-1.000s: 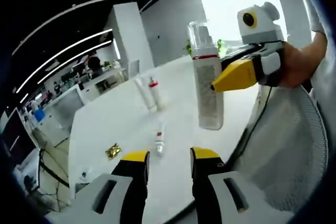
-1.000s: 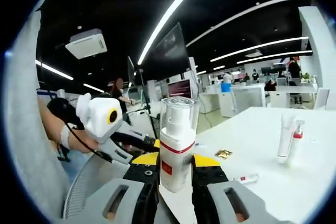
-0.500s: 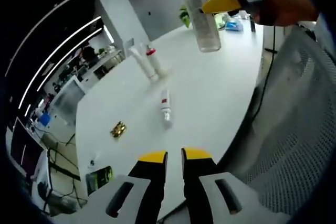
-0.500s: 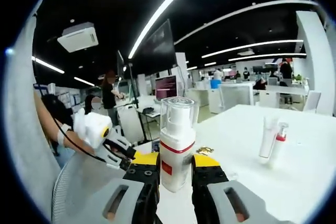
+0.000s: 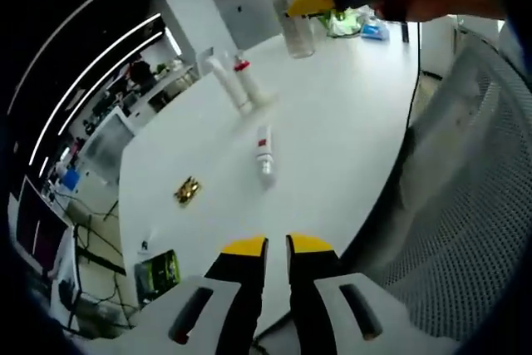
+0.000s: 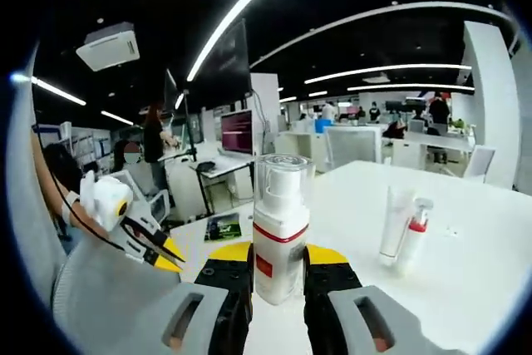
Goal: Arrange the skincare products in the storage area until every visible bottle or jar stands upright without overlapping.
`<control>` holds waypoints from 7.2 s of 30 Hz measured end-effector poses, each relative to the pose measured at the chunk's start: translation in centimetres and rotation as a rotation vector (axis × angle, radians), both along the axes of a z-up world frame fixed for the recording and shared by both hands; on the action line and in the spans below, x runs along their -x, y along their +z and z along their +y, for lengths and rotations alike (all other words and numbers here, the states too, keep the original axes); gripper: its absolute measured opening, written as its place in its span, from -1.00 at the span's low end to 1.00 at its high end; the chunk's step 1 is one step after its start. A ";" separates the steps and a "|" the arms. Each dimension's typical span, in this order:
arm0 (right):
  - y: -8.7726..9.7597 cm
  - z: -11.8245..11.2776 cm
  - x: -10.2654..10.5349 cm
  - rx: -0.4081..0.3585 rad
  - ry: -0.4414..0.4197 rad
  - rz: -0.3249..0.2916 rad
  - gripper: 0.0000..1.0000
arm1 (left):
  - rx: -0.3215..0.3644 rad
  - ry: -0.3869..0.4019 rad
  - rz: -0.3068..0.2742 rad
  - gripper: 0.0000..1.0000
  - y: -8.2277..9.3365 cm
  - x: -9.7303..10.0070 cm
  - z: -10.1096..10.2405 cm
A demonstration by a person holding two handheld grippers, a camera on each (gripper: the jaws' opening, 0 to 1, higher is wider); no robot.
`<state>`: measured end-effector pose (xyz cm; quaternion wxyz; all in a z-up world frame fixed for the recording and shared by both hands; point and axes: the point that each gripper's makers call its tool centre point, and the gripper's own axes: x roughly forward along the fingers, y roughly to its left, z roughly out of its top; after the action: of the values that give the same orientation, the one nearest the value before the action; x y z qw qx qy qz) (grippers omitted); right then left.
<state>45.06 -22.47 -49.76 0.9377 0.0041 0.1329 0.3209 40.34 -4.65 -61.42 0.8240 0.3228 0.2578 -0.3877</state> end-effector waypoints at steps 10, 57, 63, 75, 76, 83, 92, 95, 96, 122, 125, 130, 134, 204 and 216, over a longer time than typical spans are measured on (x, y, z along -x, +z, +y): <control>-0.3 -0.6 -3.4 0.029 -0.006 0.001 -0.68 | -0.061 0.018 0.026 -0.82 -0.7 0.1 1.0; -6.7 -1.9 -11.3 0.122 -0.036 0.063 -0.68 | -0.079 0.020 0.102 -0.63 -2.6 0.5 0.9; -7.7 -2.2 -11.6 0.137 -0.053 0.072 -0.68 | -0.081 0.020 0.106 -0.63 -2.7 0.5 0.9; -8.8 -3.3 -12.8 0.158 -0.076 0.053 -0.68 | -0.089 0.018 0.114 -0.65 -2.8 0.6 1.1; -8.9 -3.3 -12.8 0.159 -0.079 0.053 -0.68 | -0.090 0.019 0.114 -0.65 -2.9 0.6 1.1; -9.4 -3.9 -13.6 0.158 -0.100 0.027 -0.68 | -0.098 0.018 0.125 -0.66 -3.1 0.7 1.2; -10.2 -4.4 -14.5 0.169 -0.117 -0.007 -0.68 | -0.104 0.017 0.132 -0.67 -3.2 0.8 1.2; -10.6 -4.4 -14.8 0.171 -0.121 -0.019 -0.68 | -0.104 0.017 0.133 -0.68 -3.2 0.8 1.3; -10.7 -4.3 -14.9 0.172 -0.120 -0.024 -0.68 | -0.105 0.017 0.135 -0.68 -3.3 0.9 1.3; -13.6 -5.0 -17.1 0.128 -0.192 -0.026 -0.68 | -0.114 0.018 0.142 -0.67 -3.4 1.0 1.4; -13.6 -5.0 -17.2 0.130 -0.191 -0.034 -0.68 | -0.113 0.020 0.139 -0.68 -3.4 0.9 1.4; -14.8 -5.7 -17.7 0.178 -0.181 -0.029 -0.68 | -0.114 0.020 0.137 -0.68 -3.4 0.9 1.4; -14.7 -6.0 -17.9 0.169 -0.198 -0.030 -0.68 | -0.115 0.022 0.140 -0.68 -3.4 0.9 1.5; -16.9 -7.4 -19.2 0.212 -0.303 0.067 -0.67 | -0.112 0.045 0.125 -0.71 -3.2 0.5 1.8; -17.8 -7.3 -18.3 0.232 -0.299 0.115 -0.67 | -0.101 0.060 0.110 -0.70 -2.8 0.2 2.0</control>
<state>63.35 -29.81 -67.56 0.9600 -0.0657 0.2203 0.1597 40.15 -2.70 -64.24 0.8026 0.3341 0.3315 -0.3665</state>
